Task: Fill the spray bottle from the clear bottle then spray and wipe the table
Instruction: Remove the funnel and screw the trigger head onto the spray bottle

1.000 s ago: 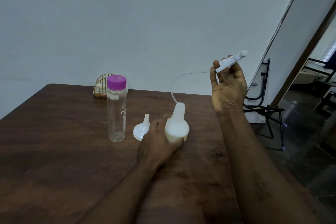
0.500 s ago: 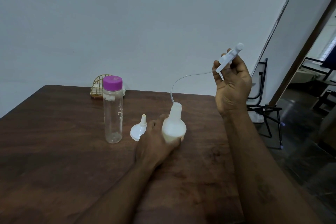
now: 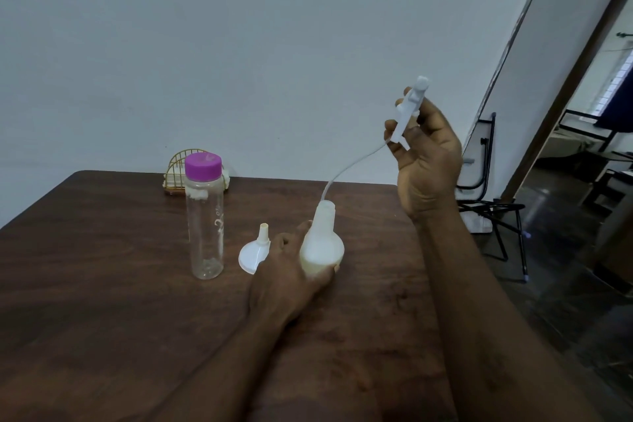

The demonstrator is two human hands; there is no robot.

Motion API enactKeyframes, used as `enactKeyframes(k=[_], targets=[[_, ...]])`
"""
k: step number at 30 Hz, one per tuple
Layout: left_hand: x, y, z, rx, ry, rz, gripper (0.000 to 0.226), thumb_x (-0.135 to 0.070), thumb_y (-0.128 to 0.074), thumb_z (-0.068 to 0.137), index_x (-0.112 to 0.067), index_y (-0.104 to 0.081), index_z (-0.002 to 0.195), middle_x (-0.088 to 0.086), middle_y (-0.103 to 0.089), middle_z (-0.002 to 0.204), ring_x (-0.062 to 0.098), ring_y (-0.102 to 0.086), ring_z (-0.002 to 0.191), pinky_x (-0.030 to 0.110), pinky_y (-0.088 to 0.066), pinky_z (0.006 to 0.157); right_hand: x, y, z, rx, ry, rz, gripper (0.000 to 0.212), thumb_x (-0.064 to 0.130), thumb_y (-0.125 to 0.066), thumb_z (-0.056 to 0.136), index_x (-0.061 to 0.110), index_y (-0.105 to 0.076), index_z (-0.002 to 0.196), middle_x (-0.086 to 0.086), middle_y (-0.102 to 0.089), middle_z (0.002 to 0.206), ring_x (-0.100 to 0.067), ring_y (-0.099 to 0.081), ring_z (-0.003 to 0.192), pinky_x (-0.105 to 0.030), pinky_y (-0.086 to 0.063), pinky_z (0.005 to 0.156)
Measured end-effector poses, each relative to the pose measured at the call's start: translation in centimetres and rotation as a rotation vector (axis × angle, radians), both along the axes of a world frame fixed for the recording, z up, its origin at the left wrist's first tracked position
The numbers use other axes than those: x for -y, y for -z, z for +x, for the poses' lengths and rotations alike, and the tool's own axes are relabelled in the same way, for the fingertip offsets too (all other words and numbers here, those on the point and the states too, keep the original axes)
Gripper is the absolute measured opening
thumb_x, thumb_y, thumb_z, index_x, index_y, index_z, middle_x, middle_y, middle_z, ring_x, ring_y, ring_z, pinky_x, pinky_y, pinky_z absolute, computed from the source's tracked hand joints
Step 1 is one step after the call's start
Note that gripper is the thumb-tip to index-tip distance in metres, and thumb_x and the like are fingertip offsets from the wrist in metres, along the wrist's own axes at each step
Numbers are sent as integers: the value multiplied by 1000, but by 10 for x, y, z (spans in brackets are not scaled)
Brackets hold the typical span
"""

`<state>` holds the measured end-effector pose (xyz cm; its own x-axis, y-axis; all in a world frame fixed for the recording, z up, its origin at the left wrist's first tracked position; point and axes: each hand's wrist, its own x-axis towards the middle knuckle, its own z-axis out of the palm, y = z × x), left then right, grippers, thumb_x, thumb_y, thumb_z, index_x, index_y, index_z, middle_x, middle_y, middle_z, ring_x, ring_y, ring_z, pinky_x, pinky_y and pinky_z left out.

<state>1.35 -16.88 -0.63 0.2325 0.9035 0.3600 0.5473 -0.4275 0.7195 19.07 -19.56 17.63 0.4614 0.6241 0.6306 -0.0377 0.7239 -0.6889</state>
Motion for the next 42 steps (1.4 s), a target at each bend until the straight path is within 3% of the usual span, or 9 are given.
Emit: enactKeyframes(k=[3, 7, 13, 18, 20, 23, 26, 32, 42], targets=[[0, 0, 0, -10, 6, 0, 92, -80, -61, 69, -57, -23, 149, -20, -47, 130, 14, -61, 108, 35, -49, 72, -3, 12, -11, 49, -49, -69, 27, 1, -55, 104, 15, -68, 124, 11, -78, 103, -7, -72, 92, -29, -58, 86], [-1, 1, 0, -22, 8, 14, 93, -82, -57, 68, -54, -26, 150, -15, -50, 135, 17, -60, 112, 39, -55, 77, -9, 37, -26, 167, -77, -170, 29, 11, -60, 100, 28, -76, 117, 9, -77, 100, -22, -65, 94, -35, -58, 88], [-3, 3, -1, -27, 9, 15, 93, -84, -59, 69, -52, -26, 150, -13, -48, 142, 16, -58, 118, 33, -48, 74, -16, 77, -32, 142, -99, -266, 26, 4, -55, 107, 12, -67, 129, -8, -75, 121, -27, -76, 107, -32, -60, 84], [-4, 3, -1, -28, 0, 31, 91, -81, -64, 71, -52, -28, 149, -14, -49, 138, 14, -59, 112, 30, -44, 71, -24, 99, -33, 85, -85, -337, 25, -1, -56, 105, 8, -66, 126, -16, -75, 121, -44, -65, 124, -55, -52, 104], [-4, 3, -1, -25, 2, 23, 92, -81, -64, 71, -52, -27, 150, -12, -49, 137, 16, -60, 112, 31, -45, 71, -27, 107, -32, 56, -71, -363, 28, -2, -58, 104, -1, -63, 131, -23, -70, 128, -38, -66, 123, -51, -52, 105], [-4, 3, 0, -15, 7, 13, 94, -79, -63, 71, -54, -24, 152, -10, -50, 136, 18, -60, 113, 32, -47, 74, -28, 119, -35, 60, -58, -397, 29, -1, -60, 103, -3, -63, 132, -11, -72, 117, -21, -65, 107, -37, -50, 92], [-3, 3, 1, -16, 7, 24, 94, -78, -65, 72, -55, -22, 152, -9, -51, 135, 17, -60, 114, 31, -45, 73, -30, 129, -37, 29, -76, -392, 23, 1, -59, 104, 4, -66, 126, -6, -74, 113, -21, -63, 108, -40, -46, 94], [-5, 4, 1, -23, -3, 23, 91, -75, -69, 72, -49, -29, 150, -9, -51, 134, 18, -61, 110, 30, -45, 72, -29, 138, -39, 12, -102, -390, 27, -3, -58, 103, 19, -67, 118, 13, -80, 104, 1, -71, 98, -17, -54, 83], [-8, 8, 4, 13, 19, 67, 91, -68, -74, 71, -47, -30, 148, -17, -58, 128, 8, -57, 109, 29, -43, 71, -31, 149, -37, -66, -116, -323, 28, -3, -64, 100, 15, -70, 121, -3, -78, 117, -18, -71, 109, -41, -54, 101]])
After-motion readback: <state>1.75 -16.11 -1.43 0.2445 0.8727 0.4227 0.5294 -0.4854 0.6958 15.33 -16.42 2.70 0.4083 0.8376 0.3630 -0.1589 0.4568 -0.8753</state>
